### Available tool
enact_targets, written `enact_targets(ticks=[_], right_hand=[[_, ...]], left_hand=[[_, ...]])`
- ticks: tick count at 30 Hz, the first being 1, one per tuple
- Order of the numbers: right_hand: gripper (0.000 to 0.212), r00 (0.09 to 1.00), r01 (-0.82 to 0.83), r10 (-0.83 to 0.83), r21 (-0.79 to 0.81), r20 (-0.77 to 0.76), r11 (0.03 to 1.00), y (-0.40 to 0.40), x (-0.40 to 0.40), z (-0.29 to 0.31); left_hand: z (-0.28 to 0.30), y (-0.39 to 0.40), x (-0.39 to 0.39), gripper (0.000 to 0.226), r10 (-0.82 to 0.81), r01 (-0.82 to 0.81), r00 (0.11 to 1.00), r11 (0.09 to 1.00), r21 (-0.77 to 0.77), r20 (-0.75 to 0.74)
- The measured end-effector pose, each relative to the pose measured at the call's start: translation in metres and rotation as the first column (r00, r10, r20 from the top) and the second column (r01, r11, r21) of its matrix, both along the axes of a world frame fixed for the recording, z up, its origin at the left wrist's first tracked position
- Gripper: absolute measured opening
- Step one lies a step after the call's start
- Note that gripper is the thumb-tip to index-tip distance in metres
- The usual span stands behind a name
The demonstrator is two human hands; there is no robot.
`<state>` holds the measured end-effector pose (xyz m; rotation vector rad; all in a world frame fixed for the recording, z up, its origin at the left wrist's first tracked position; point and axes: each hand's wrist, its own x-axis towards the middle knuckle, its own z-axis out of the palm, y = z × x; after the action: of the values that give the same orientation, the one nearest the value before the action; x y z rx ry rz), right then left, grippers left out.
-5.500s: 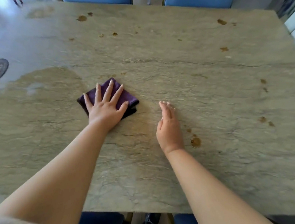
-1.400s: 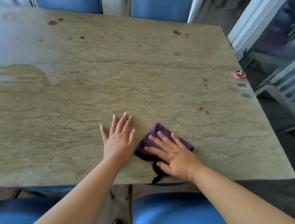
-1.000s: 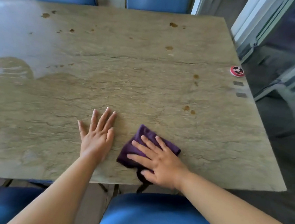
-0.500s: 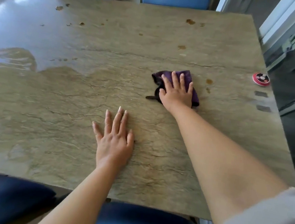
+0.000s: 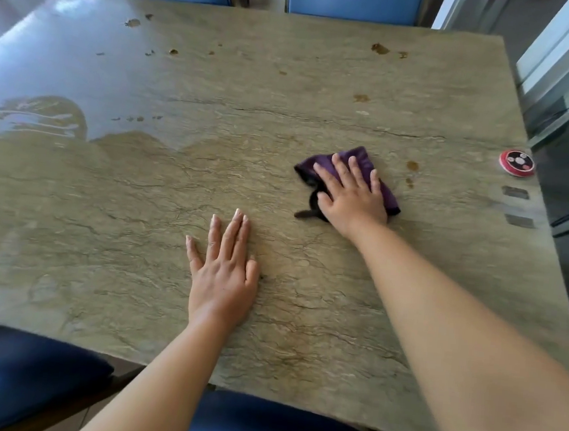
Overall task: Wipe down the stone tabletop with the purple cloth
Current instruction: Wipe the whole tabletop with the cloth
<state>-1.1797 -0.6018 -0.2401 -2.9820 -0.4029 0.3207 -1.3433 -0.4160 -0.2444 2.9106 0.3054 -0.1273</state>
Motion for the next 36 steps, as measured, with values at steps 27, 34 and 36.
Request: enact_targets(ticks=[27,34,36], right_hand=[[0.059,0.852,-0.522,0.516,0.071,0.086,0.85,-0.086,-0.244,-0.003],[0.058,1.0,0.012,-0.006,0.227,-0.027,0.974,-0.104,-0.182,0.01],[0.052,0.98,0.19,-0.118,0.572,-0.16,0.798,-0.104,-0.179,0.022]], left_hand=[[0.01,-0.022,-0.027,0.049,-0.093,0.112,0.992,0.956,-0.27,0.082],[0.014,-0.048,-0.023,0.056,-0.08,0.095,0.995,0.961,-0.259,0.067],[0.018,-0.073,-0.023,0.055,-0.208,0.25,0.964,0.921,-0.298,0.166]])
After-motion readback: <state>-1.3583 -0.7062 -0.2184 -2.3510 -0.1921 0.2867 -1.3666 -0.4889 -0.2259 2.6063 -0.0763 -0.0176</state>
